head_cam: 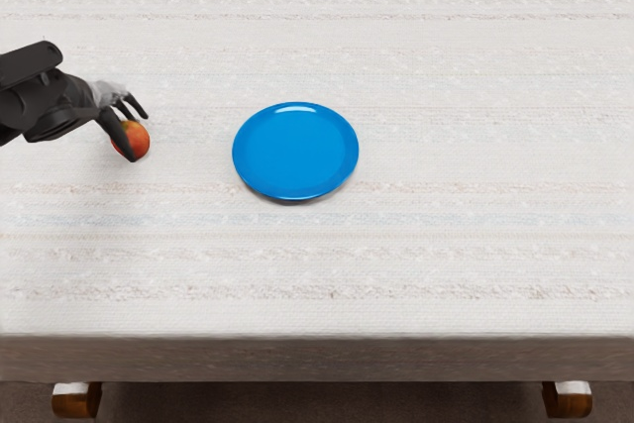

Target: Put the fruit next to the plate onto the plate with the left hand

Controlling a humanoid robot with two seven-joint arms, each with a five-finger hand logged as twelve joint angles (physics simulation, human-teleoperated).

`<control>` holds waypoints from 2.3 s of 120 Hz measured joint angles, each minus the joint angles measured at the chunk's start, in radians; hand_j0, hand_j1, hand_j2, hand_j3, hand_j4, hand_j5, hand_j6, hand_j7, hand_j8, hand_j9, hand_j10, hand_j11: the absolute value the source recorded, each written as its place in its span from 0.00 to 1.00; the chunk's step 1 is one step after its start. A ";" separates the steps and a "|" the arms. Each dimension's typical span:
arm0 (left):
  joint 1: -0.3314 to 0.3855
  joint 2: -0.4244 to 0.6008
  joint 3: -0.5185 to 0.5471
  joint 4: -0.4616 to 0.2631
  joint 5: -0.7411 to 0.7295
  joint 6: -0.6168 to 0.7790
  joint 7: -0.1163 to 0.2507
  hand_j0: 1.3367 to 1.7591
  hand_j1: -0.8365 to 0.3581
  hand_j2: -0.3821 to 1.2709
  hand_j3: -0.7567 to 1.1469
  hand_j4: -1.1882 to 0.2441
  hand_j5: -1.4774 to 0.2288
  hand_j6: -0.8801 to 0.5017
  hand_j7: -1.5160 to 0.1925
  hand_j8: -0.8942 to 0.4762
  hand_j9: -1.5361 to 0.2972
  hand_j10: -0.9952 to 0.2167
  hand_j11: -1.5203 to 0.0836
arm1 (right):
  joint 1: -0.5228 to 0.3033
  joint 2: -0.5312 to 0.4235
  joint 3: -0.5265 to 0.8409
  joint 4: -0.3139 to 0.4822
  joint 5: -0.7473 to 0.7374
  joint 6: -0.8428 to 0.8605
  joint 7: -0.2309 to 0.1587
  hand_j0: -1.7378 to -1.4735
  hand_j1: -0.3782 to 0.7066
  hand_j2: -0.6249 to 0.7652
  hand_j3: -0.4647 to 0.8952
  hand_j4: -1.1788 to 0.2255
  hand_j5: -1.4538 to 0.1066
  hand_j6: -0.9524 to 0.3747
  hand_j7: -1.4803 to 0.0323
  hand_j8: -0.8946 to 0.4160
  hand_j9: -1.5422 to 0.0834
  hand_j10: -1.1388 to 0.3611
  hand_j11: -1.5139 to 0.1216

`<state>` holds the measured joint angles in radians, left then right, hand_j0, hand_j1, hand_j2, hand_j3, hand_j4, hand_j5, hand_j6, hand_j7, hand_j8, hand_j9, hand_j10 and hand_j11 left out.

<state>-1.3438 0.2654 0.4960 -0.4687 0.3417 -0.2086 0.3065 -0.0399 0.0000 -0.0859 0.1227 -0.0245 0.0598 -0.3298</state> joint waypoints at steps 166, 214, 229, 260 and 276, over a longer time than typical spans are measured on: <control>-0.116 -0.222 -0.054 0.035 -0.029 0.001 -0.001 0.76 0.47 0.32 0.40 0.45 0.43 0.30 0.46 0.32 0.44 0.36 0.50 | 0.000 0.000 0.000 0.000 0.000 0.000 0.000 0.30 0.03 0.45 0.34 0.84 0.93 0.72 0.98 0.68 0.95 0.76 0.93; -0.115 -0.265 -0.101 0.034 -0.063 0.003 -0.001 0.76 0.46 0.40 0.40 0.45 0.44 0.27 0.47 0.30 0.45 0.37 0.50 | 0.000 0.000 0.000 0.000 0.000 0.000 0.000 0.30 0.03 0.45 0.34 0.84 0.93 0.72 0.98 0.68 0.95 0.76 0.93; -0.115 -0.265 -0.103 0.034 -0.069 0.002 -0.002 0.76 0.49 0.38 0.40 0.48 0.48 0.29 0.51 0.32 0.48 0.41 0.54 | 0.000 0.000 0.000 0.000 0.000 0.000 0.000 0.30 0.03 0.45 0.34 0.84 0.93 0.72 0.98 0.68 0.95 0.76 0.93; -0.139 -0.265 -0.103 0.029 -0.074 -0.002 -0.010 0.76 0.83 0.28 0.40 0.71 0.74 0.52 0.76 0.54 0.72 0.68 0.81 | 0.000 0.000 0.000 0.000 0.000 0.000 0.000 0.30 0.03 0.45 0.34 0.84 0.93 0.72 0.98 0.68 0.95 0.76 0.93; -0.156 -0.184 -0.104 -0.007 -0.083 -0.006 -0.010 0.76 0.90 0.26 0.40 0.76 0.79 0.57 0.81 0.58 0.77 0.74 0.87 | 0.000 0.000 0.000 0.000 0.000 0.000 0.000 0.30 0.03 0.45 0.34 0.84 0.93 0.72 0.98 0.68 0.95 0.76 0.93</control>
<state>-1.5001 0.0810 0.3924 -0.4752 0.2589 -0.2144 0.2963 -0.0399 0.0000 -0.0859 0.1227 -0.0245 0.0598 -0.3298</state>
